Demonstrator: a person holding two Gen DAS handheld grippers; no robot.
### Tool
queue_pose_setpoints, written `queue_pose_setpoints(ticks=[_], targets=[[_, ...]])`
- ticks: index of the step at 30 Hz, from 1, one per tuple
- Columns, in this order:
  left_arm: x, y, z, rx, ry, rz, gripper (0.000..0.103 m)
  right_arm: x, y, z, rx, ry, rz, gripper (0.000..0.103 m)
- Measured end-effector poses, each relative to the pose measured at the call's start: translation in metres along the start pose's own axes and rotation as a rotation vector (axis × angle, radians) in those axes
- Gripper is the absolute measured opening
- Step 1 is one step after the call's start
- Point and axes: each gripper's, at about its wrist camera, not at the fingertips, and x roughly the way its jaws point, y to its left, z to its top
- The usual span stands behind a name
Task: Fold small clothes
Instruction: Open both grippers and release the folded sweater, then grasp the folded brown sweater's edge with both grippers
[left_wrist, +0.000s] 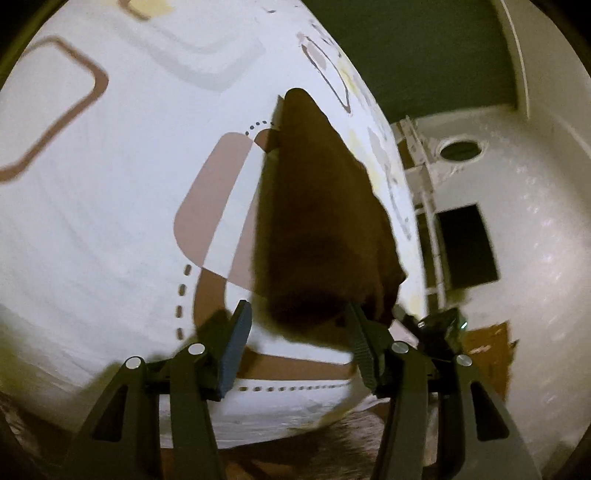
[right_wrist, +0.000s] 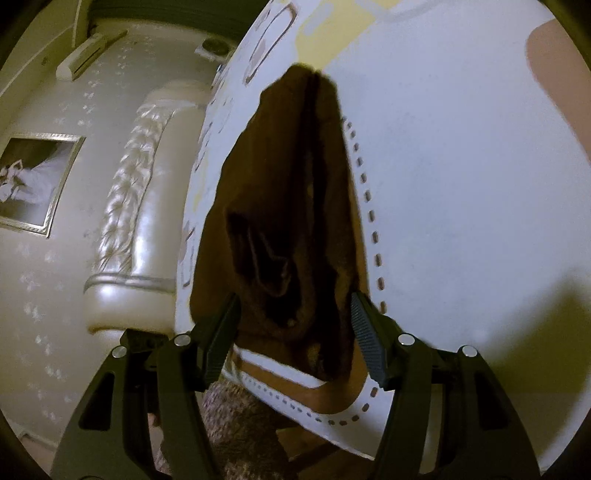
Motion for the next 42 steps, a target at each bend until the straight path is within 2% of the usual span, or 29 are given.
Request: queue_pose_setpoints(ticks=[5, 8, 11, 15, 18, 21, 23, 27, 32, 34, 38, 39, 42], targets=[[-0.011, -0.002, 0.0, 0.024, -0.048, 0.026, 0.059, -0.021, 0.008, -0.005, 0.024, -0.08, 0.01, 0.059], [-0.013, -0.003, 0.0, 0.034, -0.053, 0.031, 0.059, -0.025, 0.015, -0.007, 0.03, -0.079, 0.042, 0.059], [-0.015, -0.008, -0.007, 0.093, -0.052, 0.062, 0.059, -0.021, 0.02, -0.009, 0.009, -0.057, 0.034, 0.057], [-0.012, -0.026, -0.017, 0.253, -0.068, 0.158, 0.059, -0.007, 0.027, -0.011, -0.032, -0.035, -0.028, 0.054], [-0.008, -0.044, -0.029, 0.424, -0.095, 0.265, 0.059, -0.001, 0.029, -0.011, -0.055, -0.033, -0.071, 0.054], [0.001, -0.057, -0.042, 0.56, -0.106, 0.339, 0.059, -0.003, 0.03, -0.012, -0.066, -0.053, -0.093, 0.053], [0.009, -0.06, -0.045, 0.611, -0.106, 0.38, 0.059, -0.005, 0.032, -0.012, -0.07, -0.058, -0.101, 0.053], [0.019, -0.053, -0.042, 0.607, -0.104, 0.455, 0.059, -0.007, 0.034, -0.013, -0.089, -0.073, -0.138, 0.053], [0.025, -0.051, -0.029, 0.574, -0.104, 0.444, 0.059, -0.006, 0.034, -0.014, -0.078, -0.076, -0.137, 0.053], [0.03, -0.059, -0.032, 0.615, -0.097, 0.442, 0.059, -0.006, 0.034, -0.014, -0.074, -0.075, -0.132, 0.053], [0.046, -0.066, -0.034, 0.692, -0.091, 0.508, 0.06, -0.005, 0.035, -0.014, -0.072, -0.074, -0.133, 0.052], [0.048, -0.064, -0.031, 0.686, -0.091, 0.528, 0.06, -0.005, 0.035, -0.014, -0.075, -0.07, -0.136, 0.051], [0.044, -0.057, -0.022, 0.624, -0.102, 0.522, 0.06, -0.005, 0.037, -0.014, -0.082, -0.066, -0.144, 0.049]])
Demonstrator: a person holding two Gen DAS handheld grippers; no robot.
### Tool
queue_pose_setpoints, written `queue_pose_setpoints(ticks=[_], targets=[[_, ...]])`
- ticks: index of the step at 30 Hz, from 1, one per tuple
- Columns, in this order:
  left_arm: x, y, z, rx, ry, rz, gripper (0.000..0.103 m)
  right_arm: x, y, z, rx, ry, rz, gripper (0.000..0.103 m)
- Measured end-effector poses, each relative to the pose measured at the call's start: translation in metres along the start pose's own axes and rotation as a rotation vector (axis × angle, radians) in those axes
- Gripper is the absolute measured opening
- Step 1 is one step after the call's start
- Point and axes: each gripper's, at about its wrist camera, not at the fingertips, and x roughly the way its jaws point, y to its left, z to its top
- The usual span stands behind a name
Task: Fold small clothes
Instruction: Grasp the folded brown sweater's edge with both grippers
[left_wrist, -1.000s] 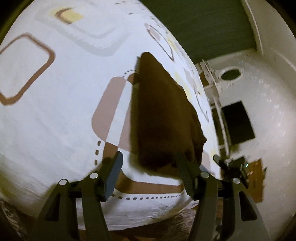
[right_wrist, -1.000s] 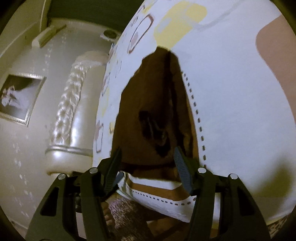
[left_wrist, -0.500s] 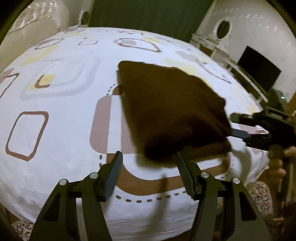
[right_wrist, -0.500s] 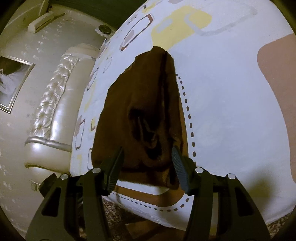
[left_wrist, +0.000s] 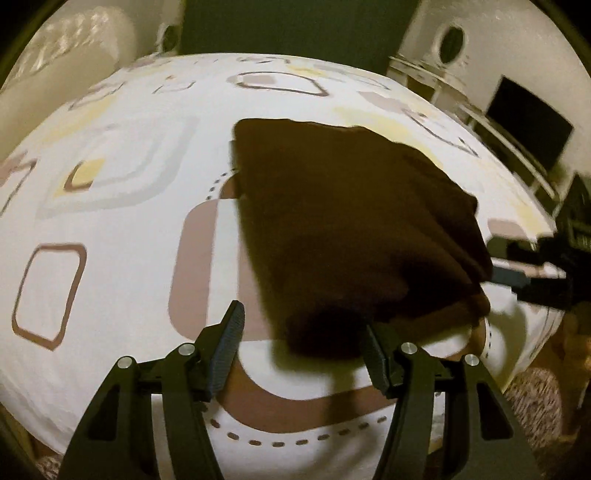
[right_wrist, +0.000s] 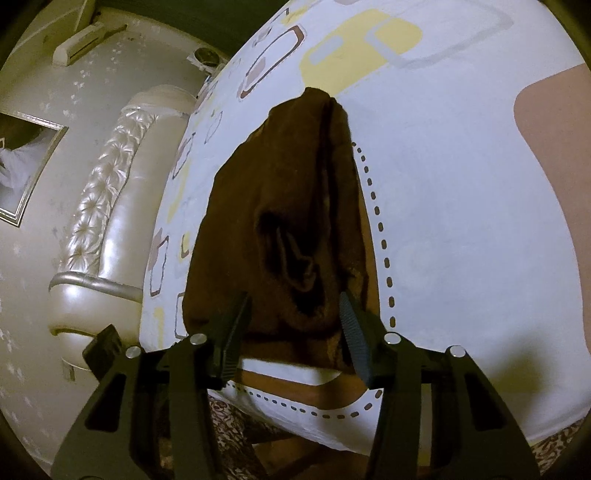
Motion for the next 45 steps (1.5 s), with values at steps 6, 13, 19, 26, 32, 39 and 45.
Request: queue_pose_setpoints(ticks=[6, 13, 19, 26, 32, 39, 45], targets=[[0.0, 0.013, -0.002, -0.023, 0.006, 0.016, 0.061, 0.003, -0.003, 0.001, 0.002, 0.005, -0.02, 0.048], [-0.002, 0.01, -0.003, -0.024, 0.002, 0.022, 0.051, 0.009, 0.012, 0.001, -0.084, 0.03, -0.09, 0.013], [-0.01, 0.021, -0.003, -0.02, -0.013, 0.064, 0.033, -0.007, 0.018, -0.001, -0.037, 0.032, 0.043, 0.008], [-0.005, 0.03, -0.014, 0.019, 0.008, 0.062, 0.033, 0.01, -0.027, -0.01, 0.057, 0.077, 0.021, 0.007], [-0.008, 0.036, -0.018, 0.032, 0.005, 0.044, 0.035, 0.011, -0.031, -0.013, 0.056, 0.084, 0.036, 0.007], [-0.01, 0.037, -0.021, 0.05, 0.007, 0.045, 0.035, 0.011, -0.035, -0.014, 0.064, 0.091, 0.046, 0.008], [-0.009, 0.036, -0.021, 0.052, 0.01, 0.052, 0.035, 0.011, -0.036, -0.012, 0.064, 0.091, 0.047, 0.008]])
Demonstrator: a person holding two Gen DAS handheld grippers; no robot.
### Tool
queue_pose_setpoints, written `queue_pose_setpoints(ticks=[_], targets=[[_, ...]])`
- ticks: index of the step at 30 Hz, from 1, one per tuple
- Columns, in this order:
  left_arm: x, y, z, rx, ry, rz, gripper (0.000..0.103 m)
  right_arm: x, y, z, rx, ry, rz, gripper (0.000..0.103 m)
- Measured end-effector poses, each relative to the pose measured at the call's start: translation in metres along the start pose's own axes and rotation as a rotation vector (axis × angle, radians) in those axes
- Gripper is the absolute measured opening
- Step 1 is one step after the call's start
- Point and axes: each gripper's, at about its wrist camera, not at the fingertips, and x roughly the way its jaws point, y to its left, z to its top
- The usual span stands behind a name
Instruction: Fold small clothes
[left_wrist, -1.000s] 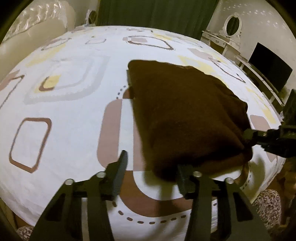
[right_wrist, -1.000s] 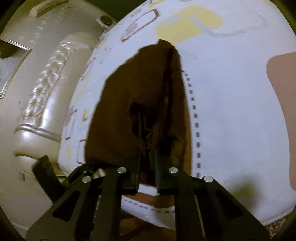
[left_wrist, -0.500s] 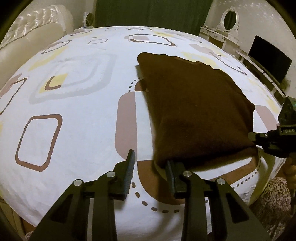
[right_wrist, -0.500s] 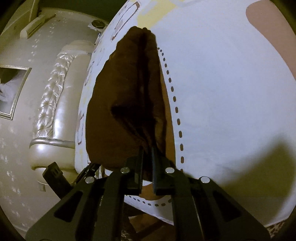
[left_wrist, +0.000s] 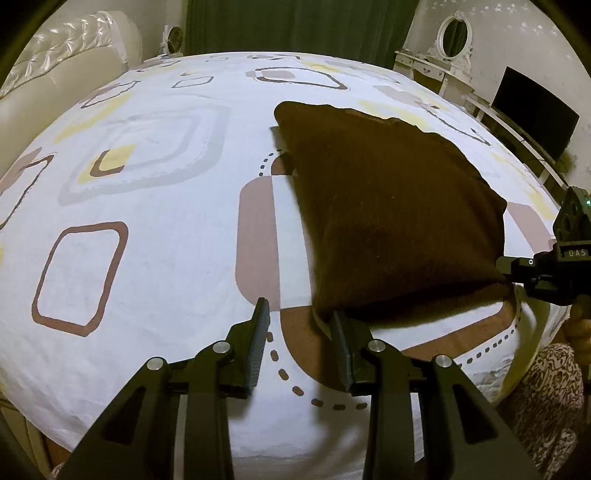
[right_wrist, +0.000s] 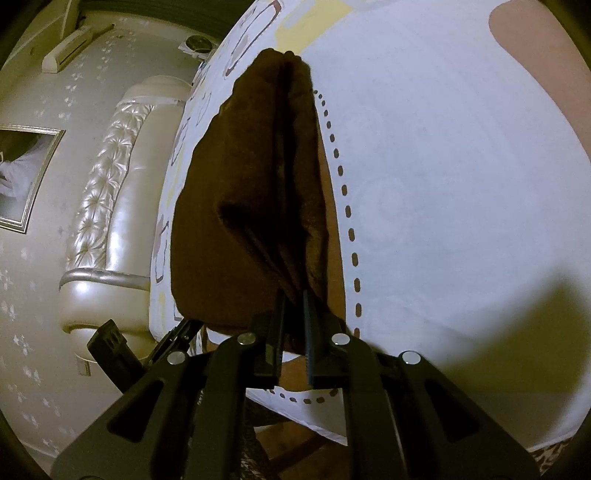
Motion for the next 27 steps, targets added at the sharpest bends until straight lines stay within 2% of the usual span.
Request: queue_pose_setpoints(ticks=[16, 20, 22, 25, 26, 27], targets=[[-0.004, -0.004, -0.001, 0.009, 0.031, 0.026, 0.035, -0.001, 0.001, -0.001, 0.017, 0.0, 0.015, 0.011], [-0.009, -0.003, -0.005, 0.029, 0.047, 0.017, 0.035, -0.003, 0.0, -0.002, 0.026, 0.005, 0.03, 0.016], [-0.015, 0.0, -0.009, 0.036, 0.061, -0.021, 0.035, -0.006, 0.0, -0.002, 0.029, 0.011, 0.037, 0.019], [-0.03, 0.008, -0.012, 0.021, 0.075, -0.118, 0.035, -0.012, -0.001, -0.001, 0.032, 0.007, 0.045, 0.034], [-0.033, 0.011, -0.011, 0.009, 0.072, -0.144, 0.037, -0.015, 0.0, 0.0, 0.03, 0.002, 0.048, 0.041], [-0.039, 0.016, -0.009, -0.018, 0.065, -0.192, 0.044, -0.016, -0.001, 0.001, 0.027, -0.001, 0.054, 0.044]])
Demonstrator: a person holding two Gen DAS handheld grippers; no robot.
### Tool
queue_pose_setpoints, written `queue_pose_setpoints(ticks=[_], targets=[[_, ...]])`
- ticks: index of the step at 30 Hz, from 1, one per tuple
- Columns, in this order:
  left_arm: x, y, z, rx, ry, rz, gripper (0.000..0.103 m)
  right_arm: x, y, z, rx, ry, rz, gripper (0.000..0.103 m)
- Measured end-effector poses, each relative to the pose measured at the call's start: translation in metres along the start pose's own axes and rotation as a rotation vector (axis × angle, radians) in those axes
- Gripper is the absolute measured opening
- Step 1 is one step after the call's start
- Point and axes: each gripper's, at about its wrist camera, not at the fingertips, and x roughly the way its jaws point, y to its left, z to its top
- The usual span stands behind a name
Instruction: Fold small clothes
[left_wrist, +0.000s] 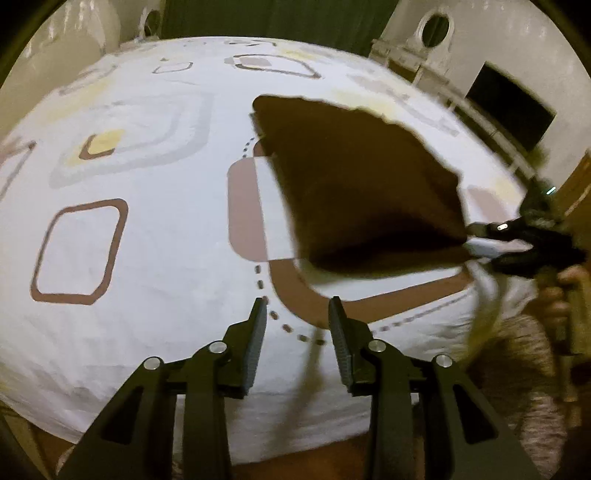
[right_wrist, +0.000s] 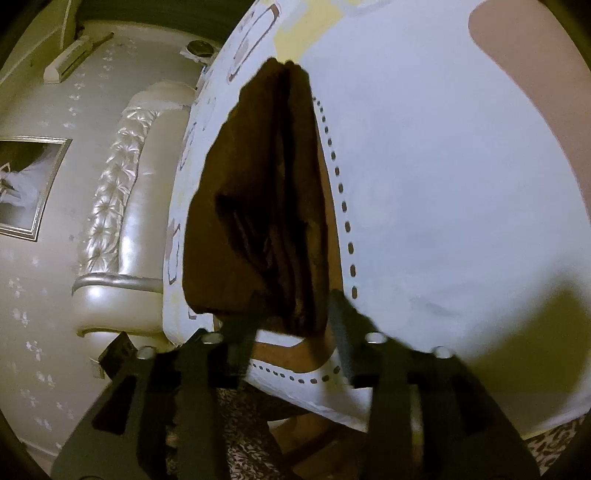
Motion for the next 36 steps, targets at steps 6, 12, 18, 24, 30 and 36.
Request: queue_pose_setpoints(ticks=[6, 12, 18, 24, 30, 36], targets=[[-0.002, 0.011, 0.029, -0.137, -0.055, -0.159, 0.059, 0.008, 0.006, 0.012, -0.024, -0.01, 0.042, 0.053], [0.042, 0.018, 0.054, -0.261, -0.008, -0.258, 0.063, 0.019, 0.01, 0.031, -0.023, -0.045, 0.089, 0.067], [0.064, 0.016, 0.059, -0.31, 0.022, -0.26, 0.063, 0.023, 0.007, 0.043, -0.024, -0.071, 0.124, 0.069], [0.066, 0.005, 0.057, -0.251, 0.012, -0.186, 0.051, 0.033, 0.005, 0.046, -0.072, -0.041, 0.049, 0.026], [0.068, 0.0, 0.055, -0.227, 0.004, -0.158, 0.042, 0.036, -0.002, 0.046, -0.074, -0.049, 0.074, 0.021], [0.05, 0.013, 0.059, -0.197, -0.027, -0.231, 0.056, 0.018, 0.001, 0.048, -0.108, -0.029, 0.134, 0.046]])
